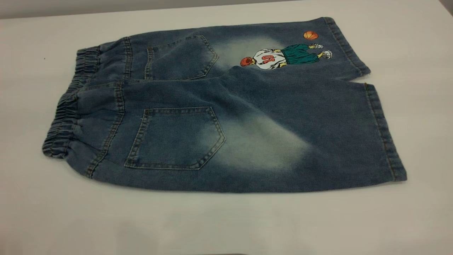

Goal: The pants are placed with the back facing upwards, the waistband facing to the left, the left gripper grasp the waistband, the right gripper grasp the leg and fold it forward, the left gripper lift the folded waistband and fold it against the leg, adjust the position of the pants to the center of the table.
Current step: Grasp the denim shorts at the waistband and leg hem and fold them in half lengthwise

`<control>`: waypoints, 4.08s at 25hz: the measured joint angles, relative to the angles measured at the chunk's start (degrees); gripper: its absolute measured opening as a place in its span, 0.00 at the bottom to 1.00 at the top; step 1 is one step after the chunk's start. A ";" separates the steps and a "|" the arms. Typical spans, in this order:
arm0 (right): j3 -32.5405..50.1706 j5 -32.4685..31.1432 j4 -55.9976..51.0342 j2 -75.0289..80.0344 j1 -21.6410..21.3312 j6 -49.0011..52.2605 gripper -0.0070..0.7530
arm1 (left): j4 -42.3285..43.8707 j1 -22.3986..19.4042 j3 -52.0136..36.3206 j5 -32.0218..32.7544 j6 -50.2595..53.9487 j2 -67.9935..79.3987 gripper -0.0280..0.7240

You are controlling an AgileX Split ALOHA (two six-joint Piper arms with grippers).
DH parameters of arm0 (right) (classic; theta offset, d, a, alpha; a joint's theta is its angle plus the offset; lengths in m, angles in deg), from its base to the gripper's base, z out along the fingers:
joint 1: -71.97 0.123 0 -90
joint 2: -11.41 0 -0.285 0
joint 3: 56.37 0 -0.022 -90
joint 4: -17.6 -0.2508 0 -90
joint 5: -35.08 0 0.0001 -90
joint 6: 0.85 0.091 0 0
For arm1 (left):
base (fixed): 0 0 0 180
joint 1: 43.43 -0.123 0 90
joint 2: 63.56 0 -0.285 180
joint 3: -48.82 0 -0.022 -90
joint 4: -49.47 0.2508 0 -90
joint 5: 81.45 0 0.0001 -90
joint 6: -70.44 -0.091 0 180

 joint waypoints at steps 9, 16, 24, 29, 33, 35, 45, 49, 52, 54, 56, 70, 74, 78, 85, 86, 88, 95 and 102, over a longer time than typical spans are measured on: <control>-0.68 1.75 -7.68 13.77 0.00 -4.88 0.79 | 1.86 0.00 7.52 -8.10 2.93 25.50 0.79; -0.68 3.44 -13.89 20.46 0.00 -9.73 0.79 | 1.86 0.00 10.98 -11.19 4.23 41.06 0.76; -0.68 3.62 -14.24 21.43 0.00 -10.44 0.79 | 1.67 0.00 10.97 -15.12 4.25 53.13 0.76; -0.68 4.52 -14.42 21.43 0.00 -10.80 0.79 | 0.78 0.00 10.97 -17.03 2.61 59.27 0.76; -0.68 4.69 -14.44 21.43 0.00 -10.92 0.79 | -2.53 0.00 11.18 -19.16 -1.34 63.84 0.76; -0.68 4.92 -14.44 21.43 0.00 -11.06 0.79 | -4.53 0.00 11.37 -19.86 -4.11 65.88 0.76; -0.68 5.60 -14.44 21.43 0.00 -11.29 0.79 | -7.92 0.00 11.47 -23.42 -12.84 75.36 0.76; -0.68 6.03 -14.44 21.43 0.00 -11.29 0.79 | -8.30 0.00 11.54 -25.17 -13.75 78.00 0.76; -0.68 6.40 -14.20 21.43 0.00 -11.29 0.79 | -8.69 0.00 11.60 -25.81 -13.81 79.93 0.76; -0.68 6.46 -14.07 21.43 0.00 -11.29 0.79 | -8.87 0.00 12.02 -25.81 -13.86 80.39 0.76; -0.68 6.59 -14.07 21.43 0.00 -11.29 0.79 | -8.94 0.00 12.14 -25.86 -13.92 80.58 0.75; -0.68 9.49 -14.25 24.59 0.00 -13.26 0.79 | -13.28 0.11 12.14 -27.64 -14.20 80.22 0.14; -0.68 9.56 -14.79 30.06 0.00 -15.76 0.79 | -13.23 0.39 12.14 -28.22 -14.16 78.17 0.14; -0.79 8.12 -16.25 36.06 0.05 -18.45 0.79 | -13.23 0.53 12.14 -27.34 -14.14 74.47 0.14; -0.92 6.62 -14.98 44.94 10.48 -21.17 0.79 | -13.23 0.53 14.24 -23.36 -14.14 72.44 0.14; -0.92 6.62 -13.96 46.11 12.81 -21.17 0.79 | -13.23 0.53 14.51 -23.01 -14.14 72.39 0.14; -0.92 6.62 -10.72 49.18 17.23 -20.58 0.79 | -13.23 0.58 14.83 -22.62 -14.14 72.33 0.14; -0.92 9.33 -2.13 60.52 26.90 -16.96 0.79 | -13.23 0.58 14.88 -22.10 -14.14 72.33 0.14; -0.88 14.51 -1.03 68.56 27.38 -13.73 0.79 | -13.23 0.58 14.88 -22.10 -14.14 72.33 0.14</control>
